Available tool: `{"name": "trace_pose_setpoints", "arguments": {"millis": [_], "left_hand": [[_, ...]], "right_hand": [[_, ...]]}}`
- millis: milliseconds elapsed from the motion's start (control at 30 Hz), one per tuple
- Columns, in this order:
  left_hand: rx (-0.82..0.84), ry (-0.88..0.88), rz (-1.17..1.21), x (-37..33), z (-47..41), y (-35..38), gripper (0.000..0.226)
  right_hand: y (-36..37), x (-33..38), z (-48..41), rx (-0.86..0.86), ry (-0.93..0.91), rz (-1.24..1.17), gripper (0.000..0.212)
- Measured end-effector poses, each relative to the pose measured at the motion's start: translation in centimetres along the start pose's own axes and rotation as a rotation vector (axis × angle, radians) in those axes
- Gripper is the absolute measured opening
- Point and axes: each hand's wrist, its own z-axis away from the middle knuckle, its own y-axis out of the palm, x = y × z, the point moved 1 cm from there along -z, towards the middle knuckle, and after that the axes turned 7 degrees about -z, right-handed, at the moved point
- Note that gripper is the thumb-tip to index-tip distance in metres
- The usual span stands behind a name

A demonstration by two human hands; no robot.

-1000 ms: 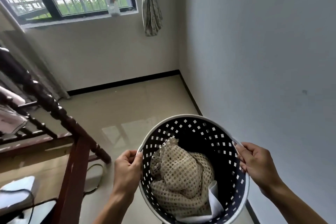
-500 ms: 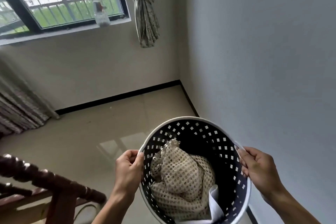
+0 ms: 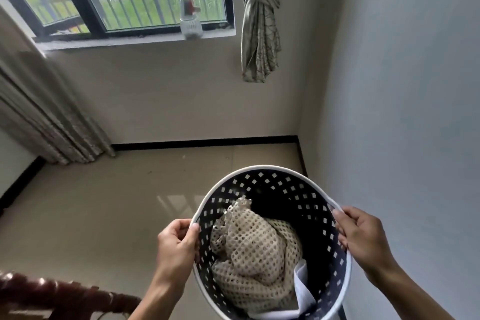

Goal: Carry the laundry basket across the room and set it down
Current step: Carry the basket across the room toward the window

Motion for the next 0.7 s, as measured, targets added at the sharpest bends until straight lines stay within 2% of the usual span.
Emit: {"name": "trace_pose_setpoints", "arguments": {"millis": [233,500,700], "left_hand": [[-0.048,-0.08,0.06,-1.7,-14.5,1.5,0.013],[-0.121,-0.072,0.105,-7.1,-29.6,0.2,0.013],[-0.259,-0.172,0.135,-7.2,-39.9,-0.9,0.012]], "right_hand": [[8.3,1.2,-14.9,0.075,0.03,-0.01,0.025],[18.5,5.5,-30.3,0.149,0.006,-0.029,0.019],[28.3,5.8,-42.7,0.318,0.049,-0.027,0.019]]}}
